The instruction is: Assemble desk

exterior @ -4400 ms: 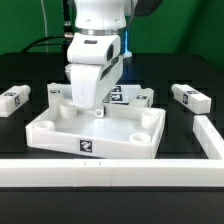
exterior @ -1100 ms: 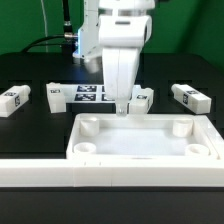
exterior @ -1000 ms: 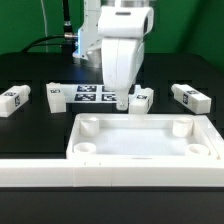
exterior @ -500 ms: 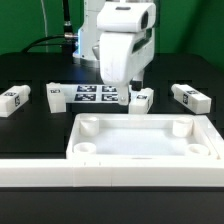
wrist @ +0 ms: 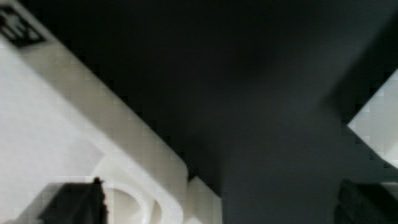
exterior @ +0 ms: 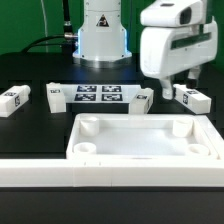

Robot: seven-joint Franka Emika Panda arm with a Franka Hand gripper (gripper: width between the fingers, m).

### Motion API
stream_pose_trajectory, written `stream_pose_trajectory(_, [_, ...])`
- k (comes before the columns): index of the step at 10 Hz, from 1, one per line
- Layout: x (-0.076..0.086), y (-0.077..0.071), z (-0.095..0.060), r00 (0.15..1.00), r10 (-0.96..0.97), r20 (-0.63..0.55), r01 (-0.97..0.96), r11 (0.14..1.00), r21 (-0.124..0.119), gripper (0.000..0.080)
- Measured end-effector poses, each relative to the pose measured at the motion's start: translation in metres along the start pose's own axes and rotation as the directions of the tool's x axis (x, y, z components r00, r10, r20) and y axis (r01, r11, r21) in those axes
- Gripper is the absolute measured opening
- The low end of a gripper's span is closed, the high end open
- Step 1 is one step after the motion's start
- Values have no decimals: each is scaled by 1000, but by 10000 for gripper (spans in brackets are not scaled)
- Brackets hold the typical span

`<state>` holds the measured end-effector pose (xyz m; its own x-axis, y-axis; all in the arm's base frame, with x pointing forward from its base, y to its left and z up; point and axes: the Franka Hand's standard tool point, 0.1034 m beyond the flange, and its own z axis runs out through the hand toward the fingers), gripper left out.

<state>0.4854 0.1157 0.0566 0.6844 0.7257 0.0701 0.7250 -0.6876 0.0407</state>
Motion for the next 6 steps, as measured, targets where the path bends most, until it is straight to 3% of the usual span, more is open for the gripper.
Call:
stream_pose_trajectory(3, [-1,-4,0,999,52,1,-52,999,2,649])
stream_pose_trajectory(4, [-5,-15,-3,990,144,8,-144,990,4,649])
stream_pose_trajectory(6, [8,-40,-4,943,332,12,-332,943,6,649])
